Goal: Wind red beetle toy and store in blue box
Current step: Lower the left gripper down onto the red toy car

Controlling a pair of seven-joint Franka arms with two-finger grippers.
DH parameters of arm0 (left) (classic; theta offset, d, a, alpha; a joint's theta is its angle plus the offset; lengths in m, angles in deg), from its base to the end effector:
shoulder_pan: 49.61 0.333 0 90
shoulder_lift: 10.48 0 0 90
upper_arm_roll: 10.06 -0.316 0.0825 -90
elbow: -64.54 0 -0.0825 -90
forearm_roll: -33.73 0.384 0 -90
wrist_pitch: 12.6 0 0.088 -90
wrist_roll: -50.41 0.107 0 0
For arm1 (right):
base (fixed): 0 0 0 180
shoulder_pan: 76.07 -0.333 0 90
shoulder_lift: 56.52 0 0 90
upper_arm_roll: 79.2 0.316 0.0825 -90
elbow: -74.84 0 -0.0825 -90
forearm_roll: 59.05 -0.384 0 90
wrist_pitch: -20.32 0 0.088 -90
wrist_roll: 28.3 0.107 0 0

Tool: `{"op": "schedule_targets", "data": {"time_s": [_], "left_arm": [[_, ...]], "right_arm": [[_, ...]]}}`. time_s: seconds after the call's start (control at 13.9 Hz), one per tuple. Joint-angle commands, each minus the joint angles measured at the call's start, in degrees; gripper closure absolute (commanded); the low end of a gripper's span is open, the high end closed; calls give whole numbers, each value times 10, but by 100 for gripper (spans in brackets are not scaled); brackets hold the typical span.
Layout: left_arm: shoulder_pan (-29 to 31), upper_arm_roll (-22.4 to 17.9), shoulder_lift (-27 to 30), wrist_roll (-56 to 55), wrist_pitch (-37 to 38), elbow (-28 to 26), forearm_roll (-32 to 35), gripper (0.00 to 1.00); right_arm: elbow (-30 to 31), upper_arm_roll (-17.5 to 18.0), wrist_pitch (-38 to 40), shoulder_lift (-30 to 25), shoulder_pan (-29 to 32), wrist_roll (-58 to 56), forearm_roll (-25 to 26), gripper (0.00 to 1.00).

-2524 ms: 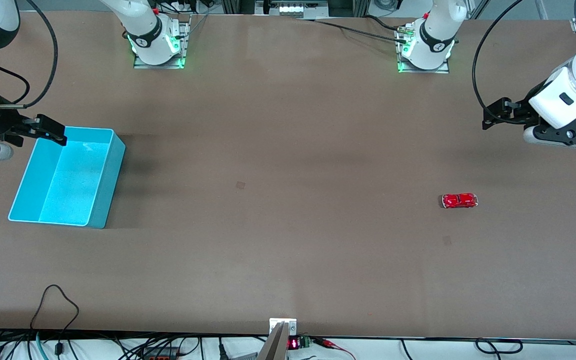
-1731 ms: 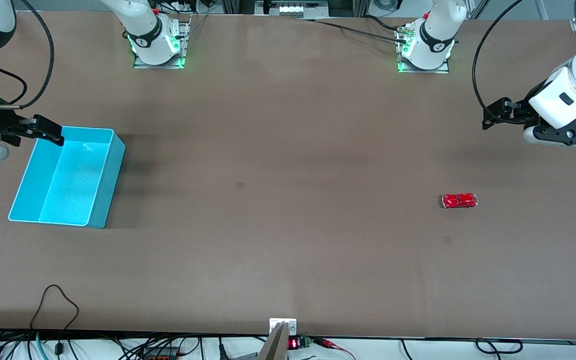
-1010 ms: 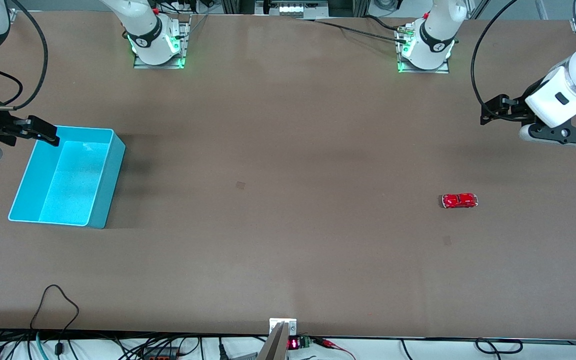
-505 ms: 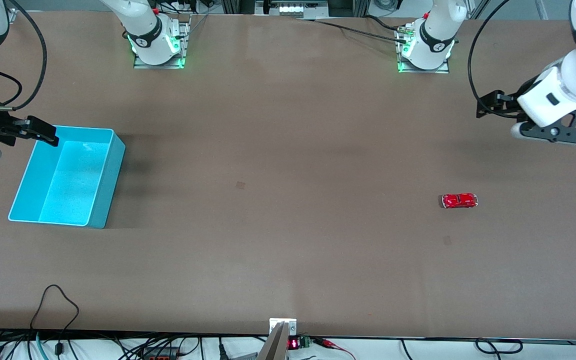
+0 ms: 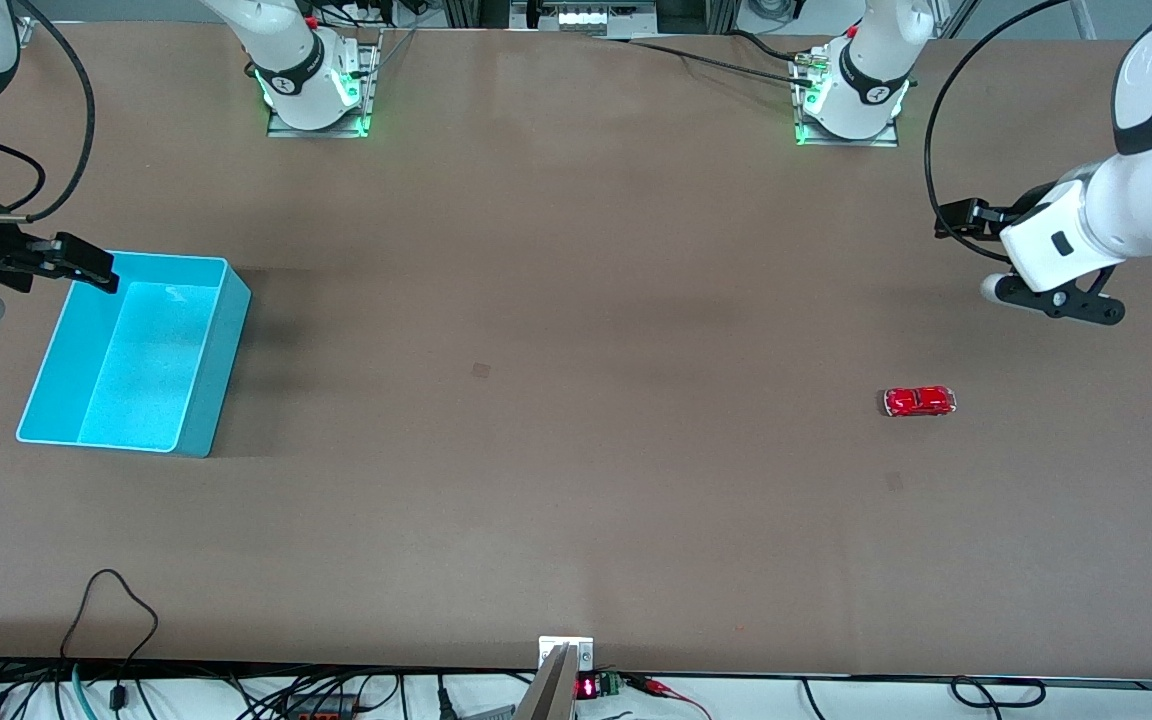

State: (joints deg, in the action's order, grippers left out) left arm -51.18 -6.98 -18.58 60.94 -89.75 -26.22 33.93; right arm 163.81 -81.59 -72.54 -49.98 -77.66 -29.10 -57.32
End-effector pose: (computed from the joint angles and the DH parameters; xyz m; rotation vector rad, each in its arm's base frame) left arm 0.5588 -0.0433 0.5247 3.0357 -0.4057 -0.5859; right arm 0.5910 -0.0101 0.5720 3.1065 0.0037 -0.0725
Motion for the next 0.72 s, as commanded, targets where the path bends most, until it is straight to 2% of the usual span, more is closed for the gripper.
{"op": "schedule_targets", "data": {"time_s": [0.0, 0.22, 0.5, 0.65], "left_arm": [[-2, 1, -16, 109, 8, 25, 48, 0], [6, 0, -28, 286, -40, 23, 80, 0], [9, 0, -45, 451, -97, 15, 114, 0], [10, 0, -63, 490, -120, 11, 114, 0]], "right_arm": [[0, 3, 2, -1, 5, -1, -8, 0], [0, 3, 2, -1, 5, -1, -8, 0], [0, 3, 0, -1, 5, -1, -8, 0], [0, 3, 0, -1, 5, -1, -8, 0]]}}
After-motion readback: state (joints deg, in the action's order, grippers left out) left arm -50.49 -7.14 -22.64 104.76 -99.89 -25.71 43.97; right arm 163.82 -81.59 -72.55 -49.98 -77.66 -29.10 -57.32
